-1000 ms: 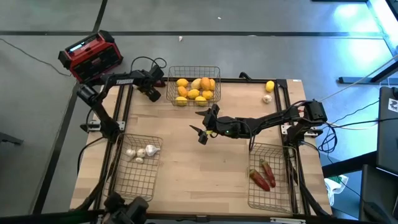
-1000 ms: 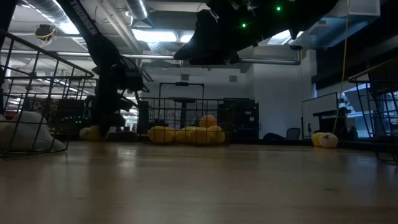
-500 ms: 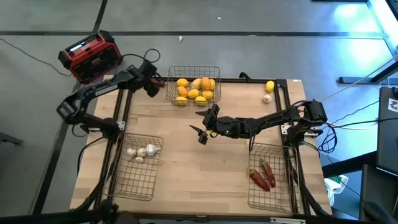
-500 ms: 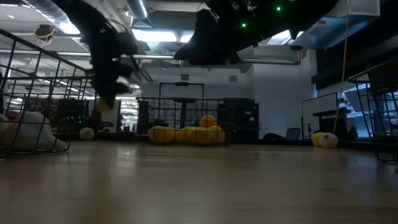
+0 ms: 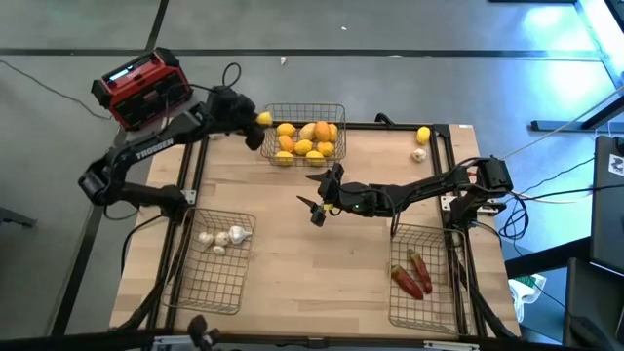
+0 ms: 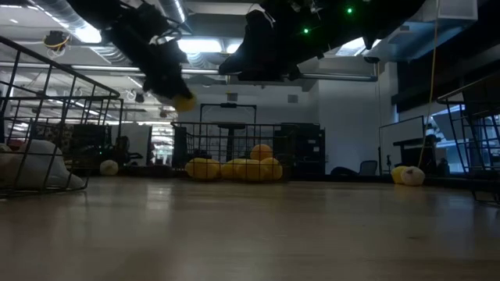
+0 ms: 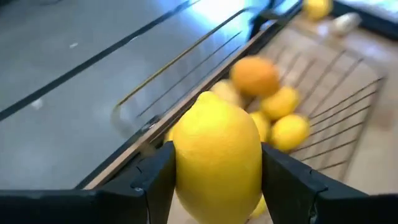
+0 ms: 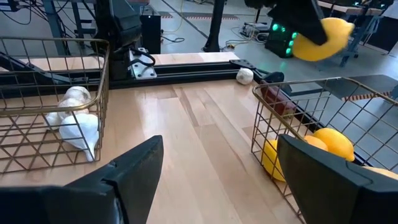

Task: Sort produce into baskets
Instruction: Put the lemon into the top wire basket

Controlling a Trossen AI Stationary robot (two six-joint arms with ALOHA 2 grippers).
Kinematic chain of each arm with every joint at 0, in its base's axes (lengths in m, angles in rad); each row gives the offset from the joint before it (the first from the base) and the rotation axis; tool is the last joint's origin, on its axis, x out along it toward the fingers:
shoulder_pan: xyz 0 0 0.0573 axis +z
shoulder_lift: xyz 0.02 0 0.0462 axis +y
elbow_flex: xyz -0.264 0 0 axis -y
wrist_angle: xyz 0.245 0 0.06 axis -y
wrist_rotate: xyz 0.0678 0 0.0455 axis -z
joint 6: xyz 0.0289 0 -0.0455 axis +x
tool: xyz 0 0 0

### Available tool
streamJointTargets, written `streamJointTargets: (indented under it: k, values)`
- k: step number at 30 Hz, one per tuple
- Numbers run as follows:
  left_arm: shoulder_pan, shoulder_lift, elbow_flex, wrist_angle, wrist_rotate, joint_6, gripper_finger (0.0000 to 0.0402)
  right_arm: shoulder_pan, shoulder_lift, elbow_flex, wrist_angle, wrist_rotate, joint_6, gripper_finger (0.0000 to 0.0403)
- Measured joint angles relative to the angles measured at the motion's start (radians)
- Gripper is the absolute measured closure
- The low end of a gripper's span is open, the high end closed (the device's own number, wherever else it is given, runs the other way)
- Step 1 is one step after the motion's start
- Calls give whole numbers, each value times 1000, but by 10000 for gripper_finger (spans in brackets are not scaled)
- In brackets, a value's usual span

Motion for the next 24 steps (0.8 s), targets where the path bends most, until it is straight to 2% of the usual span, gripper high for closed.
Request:
streamJointTargets:
  k: [3, 11, 18, 24]
  values:
    - [-29, 25, 0, 63, 36, -18, 204, 0, 0, 0, 0, 0, 0, 93]
    - [-118, 154, 0, 257, 39, -48, 204, 0, 0, 0, 0, 0, 2, 93]
    - [-129, 255, 0, 309, 37, -121, 204, 0, 0, 0, 0, -16, 48, 93]
    - [-124, 316, 0, 300, -1, -104, 203, 0, 0, 0, 0, -25, 48, 93]
